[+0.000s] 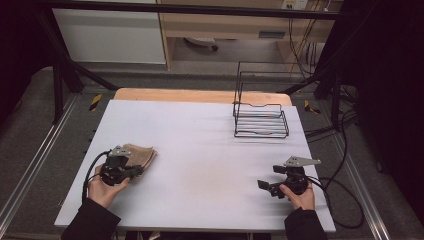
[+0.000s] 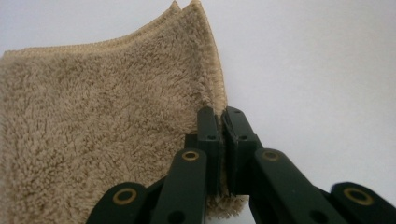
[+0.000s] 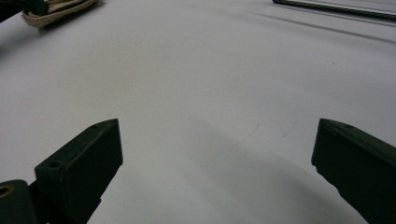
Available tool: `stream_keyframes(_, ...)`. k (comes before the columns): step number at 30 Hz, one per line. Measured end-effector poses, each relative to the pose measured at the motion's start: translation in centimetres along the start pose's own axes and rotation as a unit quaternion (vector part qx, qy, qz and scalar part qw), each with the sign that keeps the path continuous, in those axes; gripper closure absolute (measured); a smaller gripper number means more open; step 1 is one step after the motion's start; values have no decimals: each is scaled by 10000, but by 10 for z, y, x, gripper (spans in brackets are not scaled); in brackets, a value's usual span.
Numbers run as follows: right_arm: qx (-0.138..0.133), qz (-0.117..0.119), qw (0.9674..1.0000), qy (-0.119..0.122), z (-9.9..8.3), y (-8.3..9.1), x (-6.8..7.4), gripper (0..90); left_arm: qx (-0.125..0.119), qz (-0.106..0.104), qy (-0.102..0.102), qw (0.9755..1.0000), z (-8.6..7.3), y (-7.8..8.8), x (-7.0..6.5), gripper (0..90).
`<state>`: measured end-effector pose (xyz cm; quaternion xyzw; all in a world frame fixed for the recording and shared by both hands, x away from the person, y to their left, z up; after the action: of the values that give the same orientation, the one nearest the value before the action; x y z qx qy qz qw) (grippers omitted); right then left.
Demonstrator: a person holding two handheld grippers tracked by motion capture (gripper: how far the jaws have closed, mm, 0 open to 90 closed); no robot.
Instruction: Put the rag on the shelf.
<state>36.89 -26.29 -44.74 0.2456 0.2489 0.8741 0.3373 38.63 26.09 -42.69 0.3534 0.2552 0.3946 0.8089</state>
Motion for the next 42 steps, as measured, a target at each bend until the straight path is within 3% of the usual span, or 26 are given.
stream_keyframes(6, 0, -9, 10000, 3, 0, 0, 0, 25, -39, -104, -9, 9999, 5, -3, -12, 855)
stream_keyframes(13, -4, -7, 10000, 10, 0, 1, -1, 24, -111, -116, 135, 9998, 10, -3, -20, 855)
stream_keyframes(21, 4, -8, 10000, 19, 0, 1, 0, 25, -143, -145, -37, 9998, 20, -6, -36, 854)
stream_keyframes(29, -17, -13, 10000, 14, 0, 1, 0, 26, -160, -315, -139, 9993, 32, -15, -54, 854)
stream_keyframes(42, -1, -19, 10000, 62, 0, 0, 0, 25, -104, -639, -401, 9971, 54, -39, -98, 854)
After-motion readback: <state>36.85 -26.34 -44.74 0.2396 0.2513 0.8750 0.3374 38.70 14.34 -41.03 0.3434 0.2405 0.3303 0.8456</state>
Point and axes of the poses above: each handheld gripper's, and its own axes: y roughly backward along the jaws, z roughly out of its top, x roughly to its left, the point moved 1 cm from there along -y, roughly forward along the jaws, and after that the axes turned 3 degrees about x, right-handed, at the moved point
